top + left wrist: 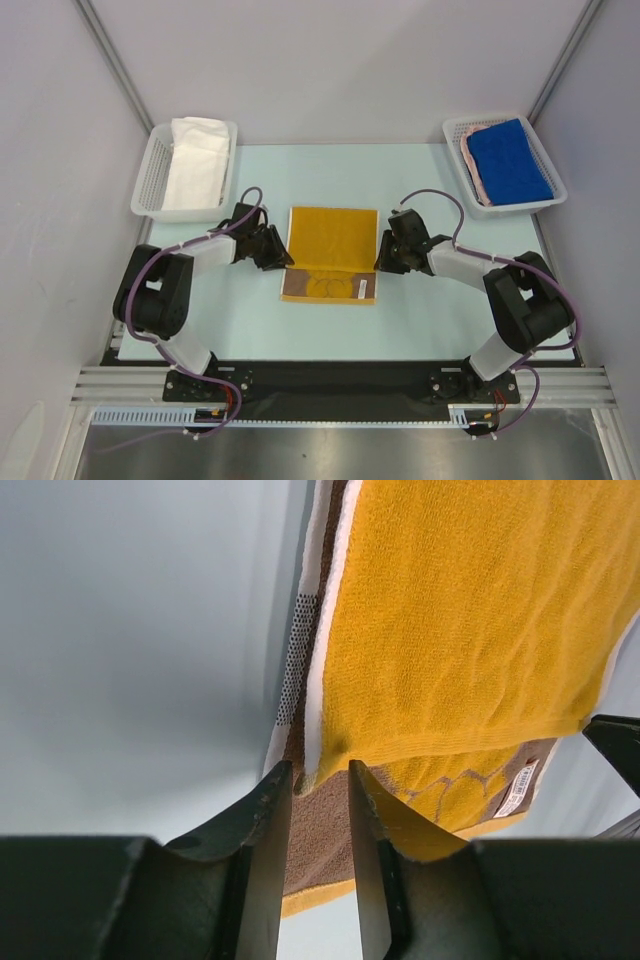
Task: Fold and stack the towels
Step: Fold the towel
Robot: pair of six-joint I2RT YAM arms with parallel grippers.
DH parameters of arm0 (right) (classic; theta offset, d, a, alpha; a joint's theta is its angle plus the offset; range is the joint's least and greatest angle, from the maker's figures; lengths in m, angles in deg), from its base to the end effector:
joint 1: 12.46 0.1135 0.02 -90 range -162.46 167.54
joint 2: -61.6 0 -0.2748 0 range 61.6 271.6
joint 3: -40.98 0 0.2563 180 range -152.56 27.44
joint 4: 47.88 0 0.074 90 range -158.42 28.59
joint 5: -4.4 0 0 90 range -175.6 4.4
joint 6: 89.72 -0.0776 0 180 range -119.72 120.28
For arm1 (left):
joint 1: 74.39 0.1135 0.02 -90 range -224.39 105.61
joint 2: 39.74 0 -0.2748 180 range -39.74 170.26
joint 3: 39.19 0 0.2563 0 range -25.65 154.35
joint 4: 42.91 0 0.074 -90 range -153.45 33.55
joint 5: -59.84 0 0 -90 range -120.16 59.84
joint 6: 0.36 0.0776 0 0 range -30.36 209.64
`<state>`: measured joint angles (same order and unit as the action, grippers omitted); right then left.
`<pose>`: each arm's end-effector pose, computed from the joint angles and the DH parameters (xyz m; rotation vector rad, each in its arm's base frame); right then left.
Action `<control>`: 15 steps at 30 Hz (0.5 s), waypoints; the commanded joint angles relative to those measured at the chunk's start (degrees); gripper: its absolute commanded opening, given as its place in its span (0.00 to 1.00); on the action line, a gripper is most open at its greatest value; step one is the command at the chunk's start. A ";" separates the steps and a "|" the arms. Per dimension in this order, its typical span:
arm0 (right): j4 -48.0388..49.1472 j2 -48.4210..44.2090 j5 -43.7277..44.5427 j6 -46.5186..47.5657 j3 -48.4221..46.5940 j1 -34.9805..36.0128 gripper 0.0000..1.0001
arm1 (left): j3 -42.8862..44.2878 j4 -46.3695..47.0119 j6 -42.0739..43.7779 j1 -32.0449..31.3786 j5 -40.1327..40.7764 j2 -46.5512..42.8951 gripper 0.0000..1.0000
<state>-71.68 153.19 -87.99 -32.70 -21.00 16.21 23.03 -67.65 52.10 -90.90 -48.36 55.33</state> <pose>0.2974 0.1663 0.1399 0.0790 2.5709 0.4818 0.3179 -0.1195 0.1235 -0.3670 2.6623 -0.7375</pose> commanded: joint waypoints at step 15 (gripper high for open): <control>2.53 1.48 0.11 0.10 -2.00 0.43 0.24 | 2.99 1.53 0.10 -0.54 -0.52 0.73 0.18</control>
<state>-70.78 153.98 -88.01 -32.72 -21.02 16.32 23.93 -67.50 52.12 -91.01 -48.38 55.94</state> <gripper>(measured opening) 0.253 0.195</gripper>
